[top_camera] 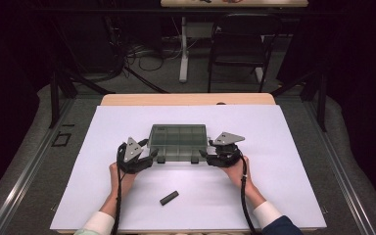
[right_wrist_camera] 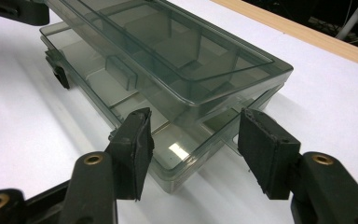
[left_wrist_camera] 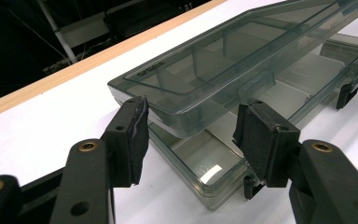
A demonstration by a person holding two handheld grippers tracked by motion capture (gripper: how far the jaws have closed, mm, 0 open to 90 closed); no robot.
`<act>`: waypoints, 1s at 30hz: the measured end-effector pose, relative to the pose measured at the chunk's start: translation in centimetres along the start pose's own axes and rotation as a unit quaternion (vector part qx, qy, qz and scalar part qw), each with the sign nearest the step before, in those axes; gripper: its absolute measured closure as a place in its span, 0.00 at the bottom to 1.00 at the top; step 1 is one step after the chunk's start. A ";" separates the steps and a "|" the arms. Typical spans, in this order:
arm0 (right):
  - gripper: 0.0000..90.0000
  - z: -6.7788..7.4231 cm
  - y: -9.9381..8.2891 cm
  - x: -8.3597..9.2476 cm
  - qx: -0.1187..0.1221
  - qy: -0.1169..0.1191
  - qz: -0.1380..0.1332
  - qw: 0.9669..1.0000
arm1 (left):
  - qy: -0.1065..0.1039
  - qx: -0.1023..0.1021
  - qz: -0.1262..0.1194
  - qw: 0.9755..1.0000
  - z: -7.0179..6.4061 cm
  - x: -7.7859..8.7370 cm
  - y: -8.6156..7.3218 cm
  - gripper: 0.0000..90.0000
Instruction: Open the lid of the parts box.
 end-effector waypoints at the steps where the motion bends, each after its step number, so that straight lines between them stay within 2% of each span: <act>1: 0.49 0.0 0.0 0.0 0.000 0.000 0.000 1.000 | 0.000 0.000 0.000 1.000 0.0 0.0 0.0 0.49; 5: 0.51 0.1 0.3 0.1 0.015 -0.013 -0.010 1.000 | -0.001 0.000 -0.002 1.000 0.0 0.0 0.0 0.49; 22: 0.55 0.0 1.2 0.6 0.025 -0.029 -0.027 0.999 | 0.001 0.000 -0.007 1.000 0.2 0.2 0.5 0.51; 26: 0.58 -0.2 1.6 0.8 0.027 -0.032 -0.031 0.999 | 0.014 -0.012 -0.002 1.000 0.4 0.2 1.0 0.53; 30: 0.60 -0.3 2.0 0.6 0.030 -0.032 -0.033 0.998 | 0.016 -0.016 -0.002 1.000 0.4 0.2 1.2 0.55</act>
Point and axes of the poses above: each handheld gripper's, and its own axes: x roughly backward along the jaws, y roughly out of its top, z roughly to its left, the point moved 5 cm from there along -x, roughly forward along the jaws, and after that the axes turned 12 degrees about -y, right-handed, at the moved point
